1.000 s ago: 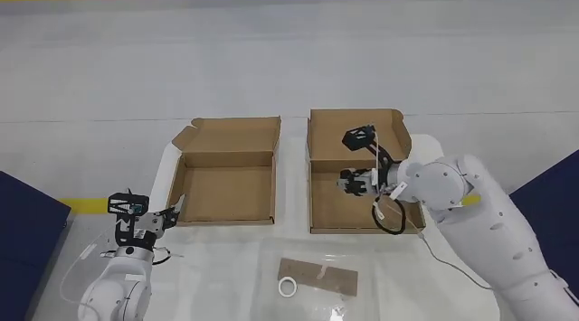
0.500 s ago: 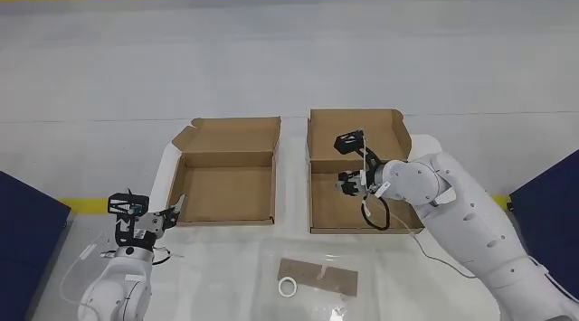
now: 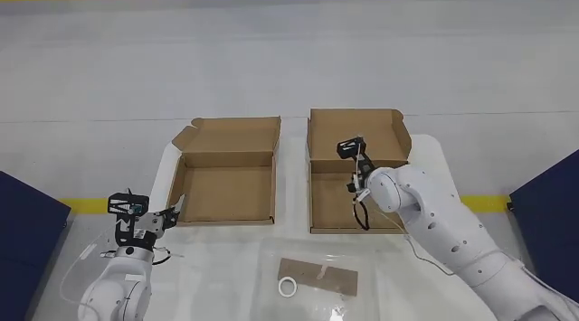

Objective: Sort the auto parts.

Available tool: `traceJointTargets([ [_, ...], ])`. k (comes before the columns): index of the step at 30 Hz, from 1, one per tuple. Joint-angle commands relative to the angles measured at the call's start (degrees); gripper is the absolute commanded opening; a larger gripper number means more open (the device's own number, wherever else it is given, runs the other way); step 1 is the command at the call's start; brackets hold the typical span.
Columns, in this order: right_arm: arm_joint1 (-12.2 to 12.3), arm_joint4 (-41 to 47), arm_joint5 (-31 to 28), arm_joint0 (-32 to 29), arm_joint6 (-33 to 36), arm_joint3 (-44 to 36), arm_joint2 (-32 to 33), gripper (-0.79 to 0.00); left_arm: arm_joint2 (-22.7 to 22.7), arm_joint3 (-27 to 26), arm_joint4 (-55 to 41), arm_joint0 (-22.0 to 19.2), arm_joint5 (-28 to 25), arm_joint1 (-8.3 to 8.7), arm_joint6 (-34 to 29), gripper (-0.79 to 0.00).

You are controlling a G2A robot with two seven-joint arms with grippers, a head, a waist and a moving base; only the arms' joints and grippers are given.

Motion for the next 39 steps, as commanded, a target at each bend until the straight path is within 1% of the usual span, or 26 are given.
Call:
traceJointTargets([
  [1, -0.8, 0.3, 1.0, 1.2, -0.5, 2.8, -1.4, -0.785, 0.0, 0.0, 0.0, 0.0, 0.0, 0.0, 0.0, 0.0],
  [5, -2.5, 1.1, 2.1, 3.0, -1.0, 7.9, -3.7, -0.785, 0.0, 0.0, 0.0, 0.0, 0.0, 0.0, 0.0, 0.0],
  [8, -3.6, 2.6, 1.5, 4.1, -1.8, 10.8, -4.5, -0.785, 0.0, 0.0, 0.0, 0.0, 0.0, 0.0, 0.0, 0.0],
  [15, -3.6, 2.6, 1.5, 4.1, -1.8, 10.8, -4.5, -0.785, 0.0, 0.0, 0.0, 0.0, 0.0, 0.0, 0.0, 0.0],
  [18, -3.8, 0.2, 1.5, 3.1, -3.0, 10.9, -5.4, -0.785, 0.0, 0.0, 0.0, 0.0, 0.0, 0.0, 0.0, 0.0],
  [21, -4.3, -0.7, 2.6, 3.0, -3.9, 12.0, -5.8, -0.785, 0.0, 0.0, 0.0, 0.0, 0.0, 0.0, 0.0, 0.0],
  [30, -6.5, 0.2, 4.7, 3.5, -9.0, 16.9, -6.3, -0.785, 0.0, 0.0, 0.0, 0.0, 0.0, 0.0, 0.0, 0.0],
  [33, -7.2, 0.9, 4.9, 3.4, -10.7, 18.3, -6.1, -0.785, 0.0, 0.0, 0.0, 0.0, 0.0, 0.0, 0.0, 0.0],
  [39, -8.2, 1.2, 4.8, 3.8, -11.7, 21.0, -6.1, -0.785, 0.0, 0.0, 0.0, 0.0, 0.0, 0.0, 0.0, 0.0],
])
